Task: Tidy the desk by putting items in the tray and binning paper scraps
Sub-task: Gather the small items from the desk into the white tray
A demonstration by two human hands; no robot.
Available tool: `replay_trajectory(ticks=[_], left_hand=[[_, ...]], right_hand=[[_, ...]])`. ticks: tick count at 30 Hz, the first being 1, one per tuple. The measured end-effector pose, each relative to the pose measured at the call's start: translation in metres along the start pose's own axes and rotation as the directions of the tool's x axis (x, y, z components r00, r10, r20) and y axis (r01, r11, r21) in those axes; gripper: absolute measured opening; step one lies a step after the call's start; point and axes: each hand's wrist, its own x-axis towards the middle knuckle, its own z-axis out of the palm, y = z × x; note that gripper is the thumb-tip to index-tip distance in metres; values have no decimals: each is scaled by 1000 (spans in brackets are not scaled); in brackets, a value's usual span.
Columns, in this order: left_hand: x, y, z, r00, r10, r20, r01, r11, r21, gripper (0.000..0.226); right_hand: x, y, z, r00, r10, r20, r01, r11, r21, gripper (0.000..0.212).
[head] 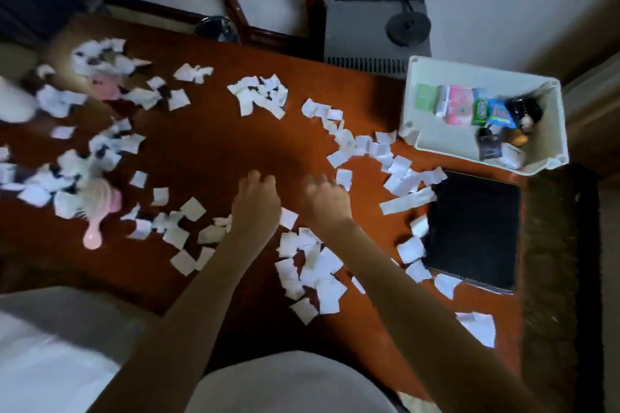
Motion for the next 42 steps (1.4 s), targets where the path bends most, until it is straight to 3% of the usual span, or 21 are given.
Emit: replay_trajectory(ticks=[4,7,11,14,17,19,22,25,28,33,36,38,42], left_hand=[[-6,-85,8,995,-94,32,95,995,-19,34],[-2,-138,-4,994,-89,71,91,996,-24,36],[15,-214,-23,995,-96,-26,97,992,82,43],[34,-265,-37,969,-239,-69,245,966,81,57],[55,-306,-44,956,-283,-77,283,959,-7,42],[65,-319,-51,980,-195,38,197,979,-57,29],[79,-325,-60,949,-265,168,301,919,-254,32],[94,-327,-72,939,-335,77,331,827,-455,48],[125,-328,-89,933,-359,30,323,795,-514,55],[176,-315,-118,980,-198,-21,154,821,-550,44],[208,-306,-131,979,-201,29,178,777,-603,61],[232,-306,-136,977,-214,-6,174,806,-565,60],[278,-324,-128,967,-200,-156,154,952,-264,49]], right_hand=[[6,-71,38,995,-51,88,49,998,26,39],[16,-121,60,988,-22,152,13,998,60,39],[42,-195,78,990,-3,141,-6,998,66,37],[70,-245,79,990,-28,138,21,999,51,44],[94,-282,78,990,-31,136,27,999,28,44],[107,-298,77,989,-23,144,24,1000,-5,42],[124,-311,72,985,-14,173,17,1000,-16,42],[143,-317,65,983,-19,182,11,999,44,42],[167,-321,54,977,-36,209,4,988,152,47],[206,-325,33,990,61,123,-94,954,284,38],[232,-321,21,987,157,44,-163,944,288,27],[250,-317,12,982,189,27,-190,955,226,30],[277,-308,0,965,260,28,-261,956,136,27]])
